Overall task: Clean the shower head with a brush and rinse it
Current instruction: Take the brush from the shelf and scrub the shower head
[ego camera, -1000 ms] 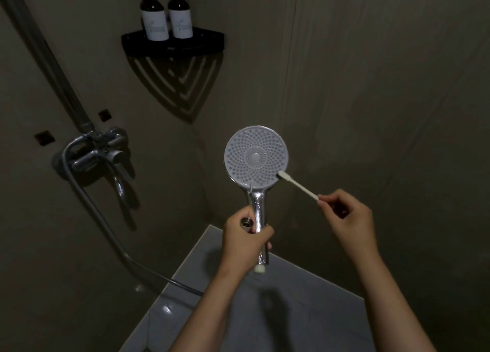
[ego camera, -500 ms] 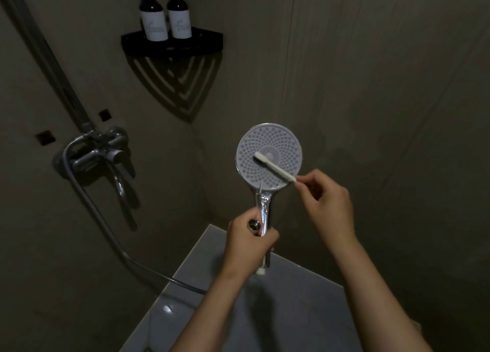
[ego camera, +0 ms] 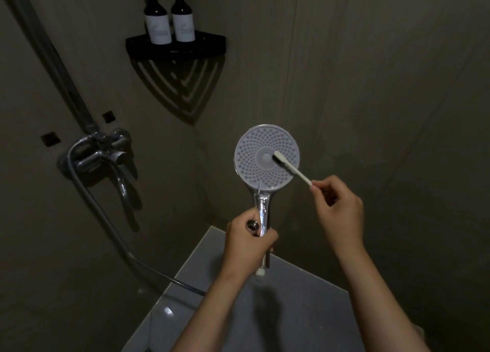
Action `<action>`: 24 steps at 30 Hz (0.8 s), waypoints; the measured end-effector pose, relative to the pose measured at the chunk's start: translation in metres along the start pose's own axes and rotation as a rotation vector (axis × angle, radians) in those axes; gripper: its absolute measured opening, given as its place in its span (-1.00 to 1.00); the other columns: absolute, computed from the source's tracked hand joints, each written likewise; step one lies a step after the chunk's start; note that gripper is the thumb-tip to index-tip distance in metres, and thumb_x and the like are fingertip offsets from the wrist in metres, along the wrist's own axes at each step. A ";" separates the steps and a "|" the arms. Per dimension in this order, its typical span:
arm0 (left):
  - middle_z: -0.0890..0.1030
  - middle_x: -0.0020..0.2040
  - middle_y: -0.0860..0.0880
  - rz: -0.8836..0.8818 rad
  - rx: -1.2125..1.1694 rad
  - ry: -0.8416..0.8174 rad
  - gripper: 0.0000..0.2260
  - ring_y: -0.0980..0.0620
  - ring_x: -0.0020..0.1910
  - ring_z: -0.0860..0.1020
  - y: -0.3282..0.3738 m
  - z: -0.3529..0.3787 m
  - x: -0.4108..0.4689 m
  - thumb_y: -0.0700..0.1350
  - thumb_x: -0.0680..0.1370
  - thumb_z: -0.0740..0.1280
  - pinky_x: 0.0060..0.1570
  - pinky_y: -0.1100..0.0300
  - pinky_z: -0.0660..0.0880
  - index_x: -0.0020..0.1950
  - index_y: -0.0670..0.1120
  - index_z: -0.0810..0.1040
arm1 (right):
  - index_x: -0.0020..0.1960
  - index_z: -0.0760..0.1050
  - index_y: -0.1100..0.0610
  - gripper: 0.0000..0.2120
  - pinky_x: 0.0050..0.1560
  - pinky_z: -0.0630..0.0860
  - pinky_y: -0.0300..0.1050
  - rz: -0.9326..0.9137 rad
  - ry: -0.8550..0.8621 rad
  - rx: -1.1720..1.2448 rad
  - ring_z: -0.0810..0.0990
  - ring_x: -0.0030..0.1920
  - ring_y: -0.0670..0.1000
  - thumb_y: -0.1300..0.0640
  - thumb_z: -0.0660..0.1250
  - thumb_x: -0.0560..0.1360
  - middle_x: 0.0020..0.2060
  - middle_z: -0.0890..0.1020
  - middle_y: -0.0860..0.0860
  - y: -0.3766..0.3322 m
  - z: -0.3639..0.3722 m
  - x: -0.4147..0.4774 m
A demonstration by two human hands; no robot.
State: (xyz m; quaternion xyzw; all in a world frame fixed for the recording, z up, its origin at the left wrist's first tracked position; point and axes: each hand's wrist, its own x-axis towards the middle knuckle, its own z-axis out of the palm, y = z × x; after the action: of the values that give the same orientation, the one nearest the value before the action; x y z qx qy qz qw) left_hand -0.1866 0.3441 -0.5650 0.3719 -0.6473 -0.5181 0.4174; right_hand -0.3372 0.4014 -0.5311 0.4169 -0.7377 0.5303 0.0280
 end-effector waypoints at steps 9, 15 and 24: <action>0.36 -0.51 0.04 -0.017 -0.022 -0.001 -0.72 0.04 -0.50 0.40 -0.002 0.000 0.003 -0.40 0.31 0.34 -0.46 0.13 0.46 -0.42 -0.10 0.33 | -0.22 0.51 -0.01 -0.89 -0.33 0.44 -0.09 -0.027 -0.105 0.015 0.51 -0.35 -0.12 0.15 0.38 0.45 -0.38 0.56 -0.12 -0.002 0.006 -0.009; 0.35 -0.50 0.03 -0.023 -0.046 0.011 -0.78 0.04 -0.48 0.38 0.000 0.001 0.003 -0.41 0.33 0.35 -0.44 0.13 0.50 -0.38 -0.20 0.35 | -0.19 0.49 0.05 -0.92 -0.32 0.43 -0.11 0.037 0.020 -0.008 0.51 -0.35 -0.09 0.16 0.35 0.48 -0.39 0.52 -0.15 -0.003 0.005 -0.008; 0.36 -0.52 0.08 -0.025 -0.082 0.079 -0.64 0.03 -0.48 0.39 0.008 -0.003 0.005 -0.45 0.34 0.34 -0.47 0.18 0.49 -0.44 -0.04 0.35 | -0.13 0.43 0.04 -0.89 -0.25 0.52 0.04 0.075 -0.047 0.103 0.55 -0.31 0.01 0.11 0.37 0.45 -0.34 0.54 -0.09 -0.010 0.023 -0.011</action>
State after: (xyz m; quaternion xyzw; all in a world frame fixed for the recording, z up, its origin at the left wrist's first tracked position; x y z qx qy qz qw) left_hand -0.1862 0.3395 -0.5559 0.3825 -0.6038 -0.5344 0.4511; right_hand -0.3144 0.3884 -0.5384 0.4022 -0.7250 0.5583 -0.0305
